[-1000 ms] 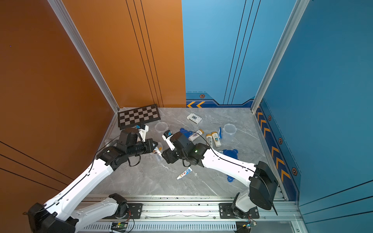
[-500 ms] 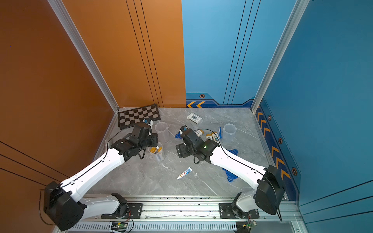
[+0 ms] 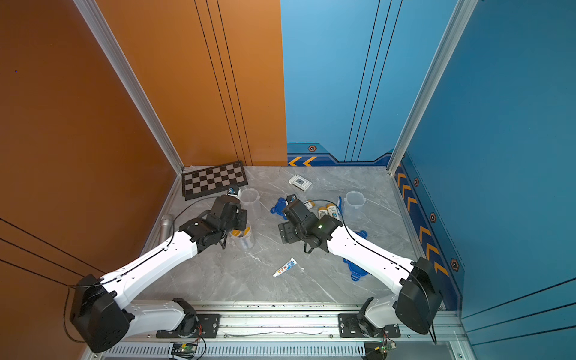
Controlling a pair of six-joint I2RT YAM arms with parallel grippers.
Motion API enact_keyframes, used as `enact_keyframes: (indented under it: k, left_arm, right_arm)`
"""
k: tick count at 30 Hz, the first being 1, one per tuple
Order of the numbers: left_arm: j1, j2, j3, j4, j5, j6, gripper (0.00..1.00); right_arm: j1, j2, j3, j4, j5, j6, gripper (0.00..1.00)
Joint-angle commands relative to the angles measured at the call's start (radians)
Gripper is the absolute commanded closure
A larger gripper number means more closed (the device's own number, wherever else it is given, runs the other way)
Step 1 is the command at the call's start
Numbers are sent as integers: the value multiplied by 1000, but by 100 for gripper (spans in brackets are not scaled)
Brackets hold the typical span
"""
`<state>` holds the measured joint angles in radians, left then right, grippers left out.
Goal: Pack away toiletry kits
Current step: Place the toiletry item into the container, then move the lid to the center of the board.
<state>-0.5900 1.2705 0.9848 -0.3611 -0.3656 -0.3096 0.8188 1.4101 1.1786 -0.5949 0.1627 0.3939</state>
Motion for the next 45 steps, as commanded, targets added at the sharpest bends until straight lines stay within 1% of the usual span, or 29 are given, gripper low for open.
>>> enact_keyframes:
  k: [1, 3, 6, 8, 11, 14, 15, 17, 19, 20, 22, 23, 24, 28, 31, 35, 38, 45]
  left_arm:
    - [-13, 1, -17, 20, -28, 20, 100]
    - [-16, 2, -19, 21, -27, 20, 92]
    - [-17, -1, -20, 19, -23, 18, 72]
    - [-18, -7, -26, 19, -21, 15, 62]
    - [-17, -19, -33, 19, -15, 17, 53]
    - [-17, -41, -25, 2, -13, 11, 50]
    - [-17, -50, -16, -14, -6, 6, 48]
    - [-16, -72, 4, -53, 13, -7, 40]
    - [-14, -104, 15, -99, 38, -23, 27]
    - [-12, -120, 16, -118, 47, -33, 22]
    - [6, -156, 11, -157, 80, -66, 9]
    - [17, -171, 7, -169, 105, -80, 4]
    - [29, -186, 2, -180, 135, -93, 0]
    - [47, -232, -3, -219, 169, -150, 2]
    - [65, -259, -16, -225, 182, -196, 1]
    - [97, -281, -35, -225, 202, -245, 1]
    - [125, -287, -41, -224, 226, -269, 1]
    - [172, -286, -48, -225, 240, -312, 1]
  right_arm:
    - [-9, 10, 15, -37, 31, 14, 14]
    - [-19, 16, 19, -43, 38, 10, 14]
    - [-55, 55, 57, -95, 50, 17, 14]
    - [-93, 89, 82, -107, 34, 23, 14]
    - [-156, 143, 126, -109, -11, 29, 14]
    - [-183, 219, 193, -111, -64, 1, 14]
    - [-193, 254, 229, -112, -86, -10, 14]
    - [-208, 332, 304, -118, -128, -36, 14]
    - [-218, 444, 413, -149, -164, -72, 13]
    - [-221, 501, 472, -172, -174, -91, 10]
    - [-233, 635, 608, -242, -205, -127, 5]
    - [-238, 701, 684, -270, -218, -140, 1]
    - [-242, 762, 747, -297, -226, -158, 0]
    - [-256, 936, 938, -366, -234, -206, 0]
    - [-265, 1013, 1023, -383, -237, -236, 0]
    - [-262, 1076, 1096, -379, -244, -302, 0]
    - [-257, 1105, 1134, -368, -220, -343, 0]
    - [-267, 1163, 1201, -369, -221, -344, 0]
